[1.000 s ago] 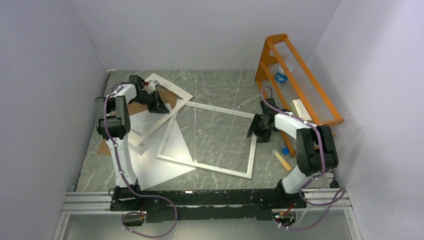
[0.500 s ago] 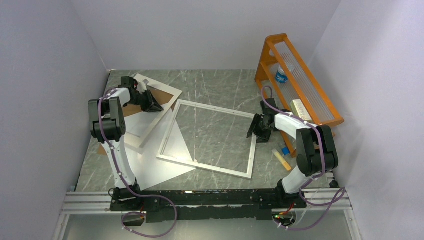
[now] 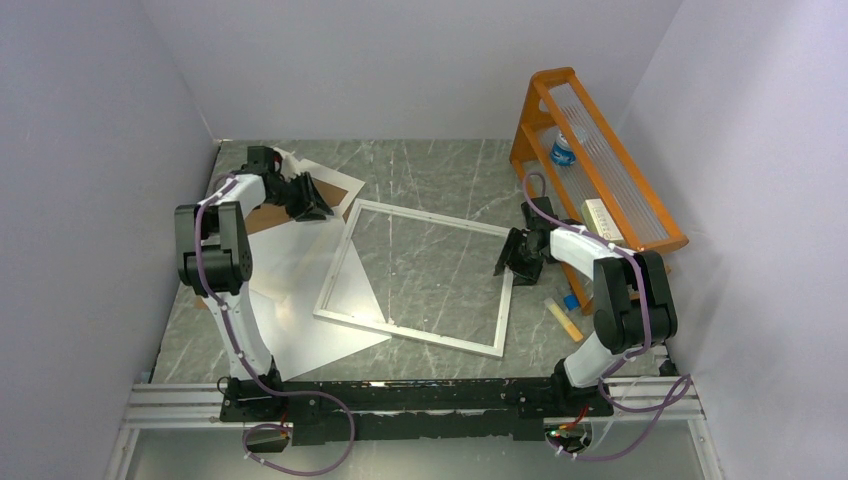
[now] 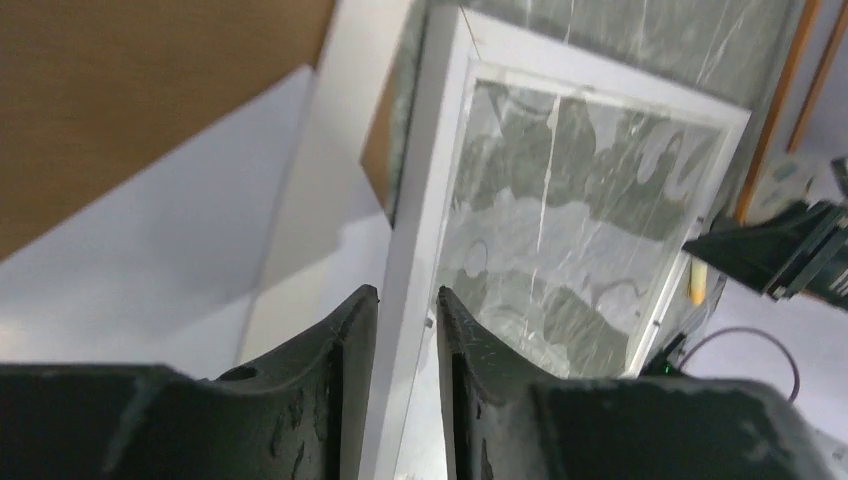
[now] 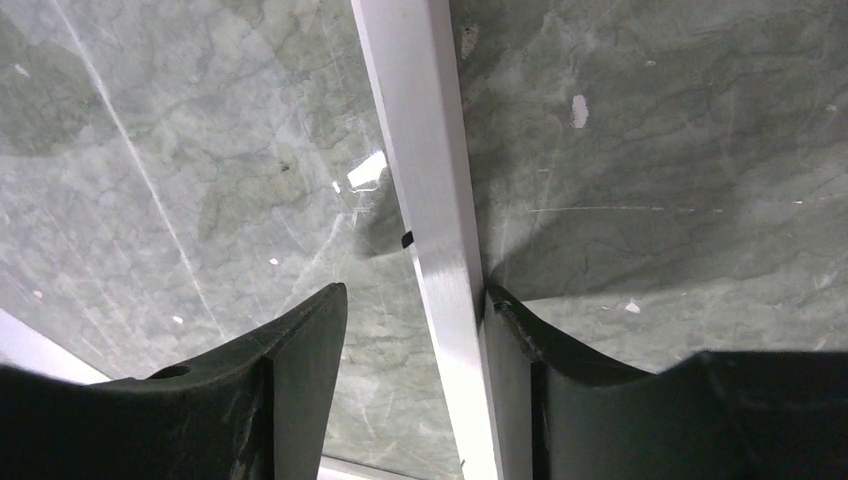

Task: Put the photo into the frame
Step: Move the photo frame item to the center of the board, then adjust the photo frame item on the photo frame.

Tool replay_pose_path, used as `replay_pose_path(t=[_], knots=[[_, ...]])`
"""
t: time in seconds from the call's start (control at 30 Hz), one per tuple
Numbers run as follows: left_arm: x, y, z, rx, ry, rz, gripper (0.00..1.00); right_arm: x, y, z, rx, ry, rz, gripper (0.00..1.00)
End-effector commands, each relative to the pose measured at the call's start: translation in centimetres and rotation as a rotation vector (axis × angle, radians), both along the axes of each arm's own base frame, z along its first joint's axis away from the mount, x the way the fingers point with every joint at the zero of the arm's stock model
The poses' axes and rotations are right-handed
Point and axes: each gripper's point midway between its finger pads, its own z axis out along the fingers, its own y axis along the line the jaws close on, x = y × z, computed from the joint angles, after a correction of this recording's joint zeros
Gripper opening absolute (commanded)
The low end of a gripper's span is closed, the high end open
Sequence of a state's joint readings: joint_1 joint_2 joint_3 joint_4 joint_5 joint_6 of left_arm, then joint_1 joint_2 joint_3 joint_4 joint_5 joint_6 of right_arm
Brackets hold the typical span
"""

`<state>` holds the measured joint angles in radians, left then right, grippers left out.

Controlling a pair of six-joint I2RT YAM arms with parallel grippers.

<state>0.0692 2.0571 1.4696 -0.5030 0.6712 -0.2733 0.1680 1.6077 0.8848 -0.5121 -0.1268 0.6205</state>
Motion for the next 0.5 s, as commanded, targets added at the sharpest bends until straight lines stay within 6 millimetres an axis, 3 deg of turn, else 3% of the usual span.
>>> replay_pose_path(t=[0.0,0.13,0.27,0.47], knots=[[-1.9,-3.3,-1.0,-0.046,0.047,-0.146,0.33,0.0,0.1,-0.2,0.018,-0.019,0.004,0.58],[-2.9,-2.9,-2.3,-0.001,0.093,-0.151,0.3,0.1,0.4,0.1,0.039,-0.034,0.004,0.65],[-3.3,-2.8,-2.5,0.008,0.105,-0.157,0.24,0.1,0.3,0.0,0.044,-0.035,-0.001,0.66],[-3.4,-2.9,-2.7,-0.005,0.112,-0.166,0.24,0.0,0.3,-0.1,0.049,-0.035,-0.001,0.68]])
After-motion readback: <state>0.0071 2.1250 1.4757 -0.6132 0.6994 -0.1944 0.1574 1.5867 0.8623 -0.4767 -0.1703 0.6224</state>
